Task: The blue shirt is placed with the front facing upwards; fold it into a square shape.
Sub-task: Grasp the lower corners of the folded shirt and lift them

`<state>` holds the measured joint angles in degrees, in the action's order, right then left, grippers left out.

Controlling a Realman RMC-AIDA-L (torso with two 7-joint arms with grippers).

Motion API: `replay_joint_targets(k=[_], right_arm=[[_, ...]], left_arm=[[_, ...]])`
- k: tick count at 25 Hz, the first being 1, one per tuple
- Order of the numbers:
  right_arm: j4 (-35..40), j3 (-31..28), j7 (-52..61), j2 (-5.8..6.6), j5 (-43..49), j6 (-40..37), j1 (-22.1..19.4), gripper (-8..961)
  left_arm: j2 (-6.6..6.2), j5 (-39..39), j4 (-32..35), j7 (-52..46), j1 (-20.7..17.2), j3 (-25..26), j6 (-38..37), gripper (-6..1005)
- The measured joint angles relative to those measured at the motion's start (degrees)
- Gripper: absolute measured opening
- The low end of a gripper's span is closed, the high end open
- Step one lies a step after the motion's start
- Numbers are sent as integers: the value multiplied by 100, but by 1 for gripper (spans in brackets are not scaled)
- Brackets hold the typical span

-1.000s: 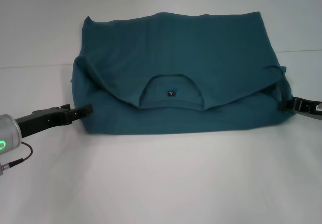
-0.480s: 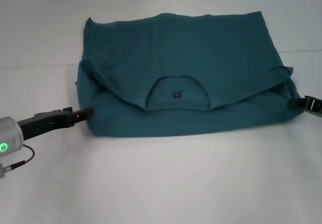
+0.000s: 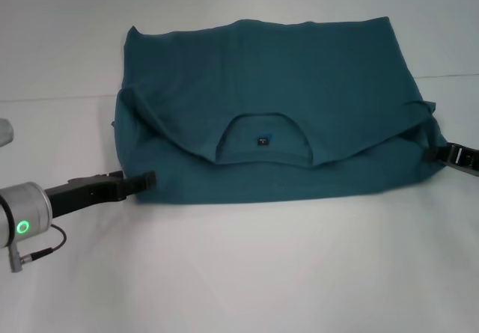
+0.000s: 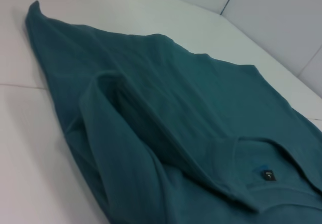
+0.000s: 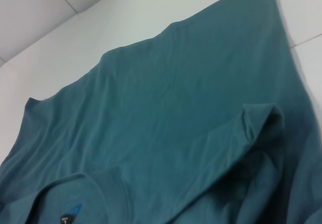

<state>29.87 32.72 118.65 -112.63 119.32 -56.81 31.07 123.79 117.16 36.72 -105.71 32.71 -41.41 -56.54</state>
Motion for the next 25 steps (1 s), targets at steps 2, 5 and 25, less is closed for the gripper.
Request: replay_joint_targets(k=[2,5,25], right_arm=[[8,7,-9,-13,6,1,15,36],[0,7,-47,-21,8,5,39,36],[-32,-31,-24,-21,-5,66,43,35]], left_arm=[[4,0,-39,20,0,-13,97,766],[5,0,-110,53,3,-44,243,766],[15,-379,172,85,230,-593,-485,767]])
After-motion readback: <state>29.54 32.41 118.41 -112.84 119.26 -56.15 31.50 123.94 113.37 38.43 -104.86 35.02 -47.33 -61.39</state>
